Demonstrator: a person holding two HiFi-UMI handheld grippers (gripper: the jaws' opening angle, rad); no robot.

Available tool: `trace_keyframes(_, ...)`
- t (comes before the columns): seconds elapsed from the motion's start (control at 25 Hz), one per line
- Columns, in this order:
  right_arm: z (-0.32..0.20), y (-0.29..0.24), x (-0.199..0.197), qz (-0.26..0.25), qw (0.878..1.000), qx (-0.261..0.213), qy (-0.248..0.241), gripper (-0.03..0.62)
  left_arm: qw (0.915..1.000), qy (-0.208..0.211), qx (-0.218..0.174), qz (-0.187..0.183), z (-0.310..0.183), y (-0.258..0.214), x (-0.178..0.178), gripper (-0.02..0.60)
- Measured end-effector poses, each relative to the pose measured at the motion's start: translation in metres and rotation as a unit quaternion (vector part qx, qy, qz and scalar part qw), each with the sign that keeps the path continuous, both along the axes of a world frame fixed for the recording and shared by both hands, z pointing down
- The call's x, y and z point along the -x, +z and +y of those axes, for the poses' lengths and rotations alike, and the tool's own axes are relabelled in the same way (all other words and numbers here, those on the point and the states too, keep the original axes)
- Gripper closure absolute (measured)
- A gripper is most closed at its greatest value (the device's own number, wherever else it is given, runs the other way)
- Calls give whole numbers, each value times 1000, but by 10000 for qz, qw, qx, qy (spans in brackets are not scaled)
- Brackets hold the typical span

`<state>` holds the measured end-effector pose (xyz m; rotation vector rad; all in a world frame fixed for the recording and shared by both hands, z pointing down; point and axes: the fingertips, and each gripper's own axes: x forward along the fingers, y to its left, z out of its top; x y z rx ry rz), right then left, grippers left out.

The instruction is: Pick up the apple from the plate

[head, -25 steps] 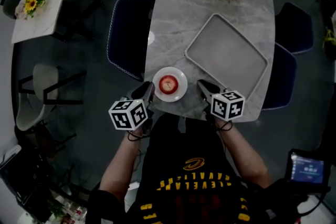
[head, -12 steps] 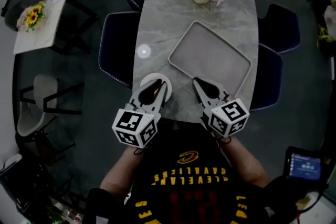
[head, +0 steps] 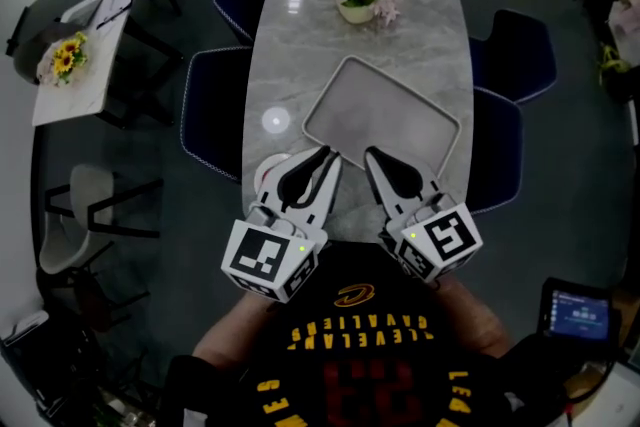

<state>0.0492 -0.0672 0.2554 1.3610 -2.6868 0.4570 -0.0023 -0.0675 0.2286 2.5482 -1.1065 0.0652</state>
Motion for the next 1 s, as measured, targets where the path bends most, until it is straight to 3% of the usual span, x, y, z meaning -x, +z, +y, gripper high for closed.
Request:
trace_keyframes(0.32,10,-33,-1,-28,9964,-845,53,588,9998,134,-149,11,14,-6,-18,525)
trace_keyframes(0.64,13,-44,-2,133,9923,-1227,74,588,9981,144,-590,-22,15,-19,-17,525)
trace_keyframes(1.0,16,-48,0,244,9919,-1244,89,588,9981,212,-586,2,15,-23,-16,525)
